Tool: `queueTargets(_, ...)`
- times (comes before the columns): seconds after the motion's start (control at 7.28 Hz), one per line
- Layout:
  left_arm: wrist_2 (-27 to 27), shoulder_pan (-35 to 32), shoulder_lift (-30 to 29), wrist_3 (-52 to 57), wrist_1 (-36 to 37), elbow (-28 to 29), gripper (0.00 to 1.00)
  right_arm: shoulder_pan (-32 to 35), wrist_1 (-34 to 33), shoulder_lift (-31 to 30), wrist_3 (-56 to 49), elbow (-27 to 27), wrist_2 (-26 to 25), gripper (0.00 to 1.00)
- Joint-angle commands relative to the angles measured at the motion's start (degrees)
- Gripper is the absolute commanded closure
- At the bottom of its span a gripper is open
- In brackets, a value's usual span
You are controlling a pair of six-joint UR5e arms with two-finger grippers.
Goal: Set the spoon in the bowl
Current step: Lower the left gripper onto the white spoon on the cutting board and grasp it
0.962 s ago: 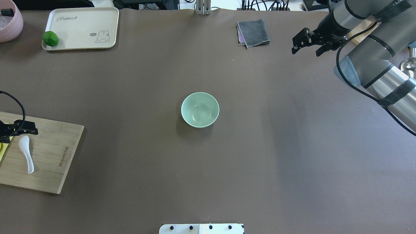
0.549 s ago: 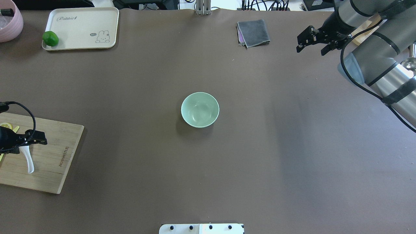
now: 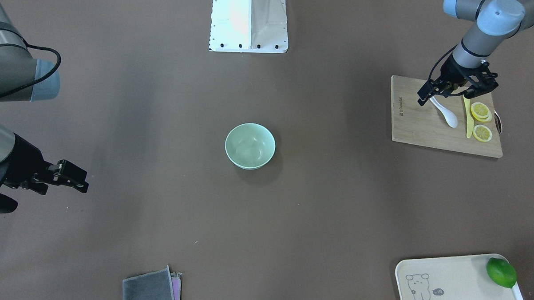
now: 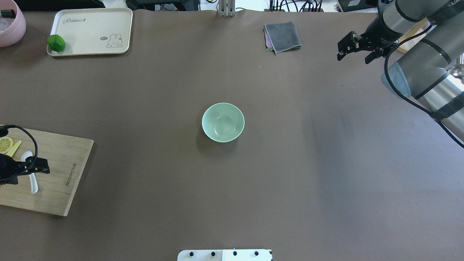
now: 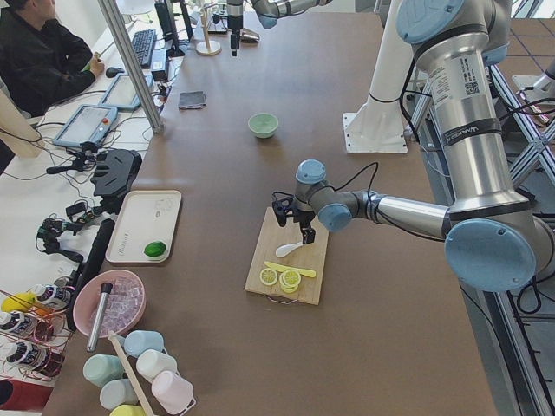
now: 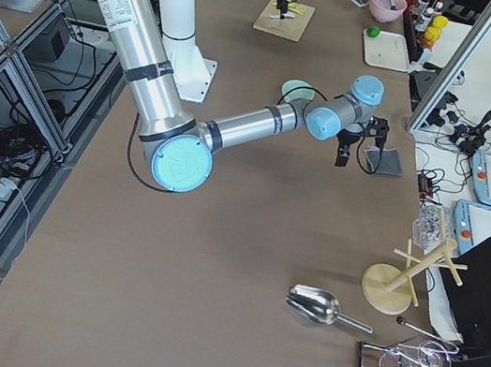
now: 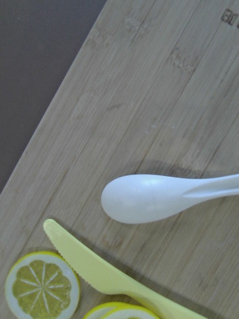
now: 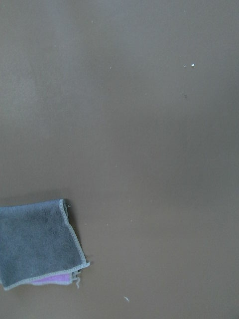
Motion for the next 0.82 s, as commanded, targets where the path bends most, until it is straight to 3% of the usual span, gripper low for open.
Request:
queueTargets(0.0,-0.12,0.83,0.86,-0.09,-0.03,-0.58,0.10,-0.34,-4.93,-0.50,-0.16,3.05,-0.33,0.00)
queueTargets(0.27,-0.03,1.89,0.86,-0.09,-0.03,-0.41,0.11,-1.22,-4.95,-0.50,-0.16,3.67,-2.35,0.00)
queueTargets(0.55,-0.03,2.16,0.86,-0.09,-0.03,-0.32,0.26,-1.31,-5.03,-0.50,-0.16,3.67,-2.44,0.00)
queueTargets(0.69,-0.03,2.16,0.86,0.00,-0.03,-0.15,0.27,-1.40,-5.04,-0.50,-0.08,3.67,-2.44,0.00)
